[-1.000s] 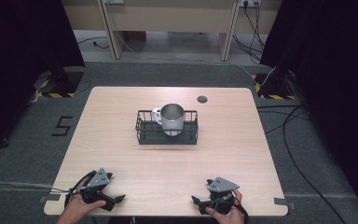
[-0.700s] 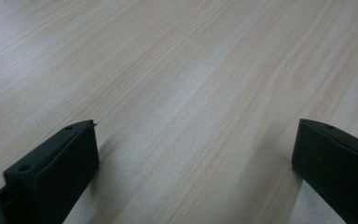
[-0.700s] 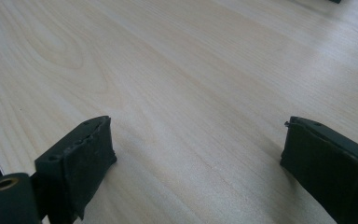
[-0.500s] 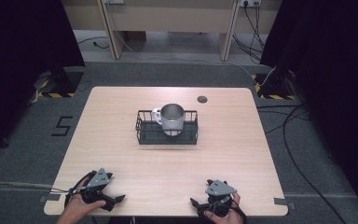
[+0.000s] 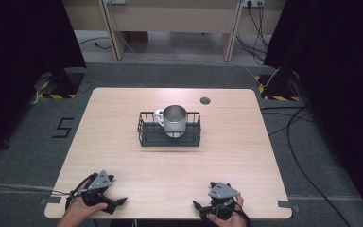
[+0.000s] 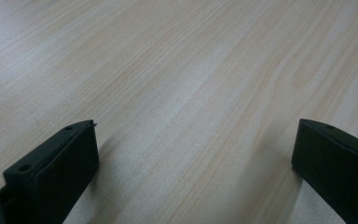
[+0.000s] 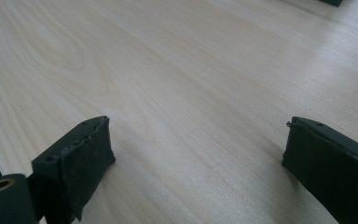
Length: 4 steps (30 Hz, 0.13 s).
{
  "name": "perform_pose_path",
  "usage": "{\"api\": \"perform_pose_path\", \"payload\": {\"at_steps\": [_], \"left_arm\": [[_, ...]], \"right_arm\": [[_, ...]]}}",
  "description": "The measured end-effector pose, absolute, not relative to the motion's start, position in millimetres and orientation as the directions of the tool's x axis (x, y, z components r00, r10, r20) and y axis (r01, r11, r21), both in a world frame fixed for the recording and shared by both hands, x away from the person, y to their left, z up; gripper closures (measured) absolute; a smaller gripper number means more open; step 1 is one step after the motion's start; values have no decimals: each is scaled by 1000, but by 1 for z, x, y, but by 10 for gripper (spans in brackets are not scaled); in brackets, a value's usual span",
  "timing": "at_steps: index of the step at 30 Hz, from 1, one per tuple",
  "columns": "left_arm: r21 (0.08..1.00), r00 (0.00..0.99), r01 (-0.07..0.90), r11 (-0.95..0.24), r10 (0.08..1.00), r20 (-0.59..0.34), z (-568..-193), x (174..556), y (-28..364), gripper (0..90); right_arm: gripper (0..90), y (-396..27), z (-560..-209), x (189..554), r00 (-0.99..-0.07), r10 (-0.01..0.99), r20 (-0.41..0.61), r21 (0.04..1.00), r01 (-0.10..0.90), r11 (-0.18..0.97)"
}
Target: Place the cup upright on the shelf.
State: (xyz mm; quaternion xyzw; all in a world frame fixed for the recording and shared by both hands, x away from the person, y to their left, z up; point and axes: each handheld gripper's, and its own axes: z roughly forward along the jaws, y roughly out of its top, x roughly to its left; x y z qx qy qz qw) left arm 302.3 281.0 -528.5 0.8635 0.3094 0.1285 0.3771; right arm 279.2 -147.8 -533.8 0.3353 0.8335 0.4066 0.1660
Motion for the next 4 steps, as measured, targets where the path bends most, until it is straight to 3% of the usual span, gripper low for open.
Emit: {"api": "perform_pose_path", "payload": {"at_steps": [4], "left_arm": [[730,776,437,-525,631,-11,-528,302,281,0]], "right_arm": [[80,-148,-534,279,-719,695,-3,789,425,444]]}}
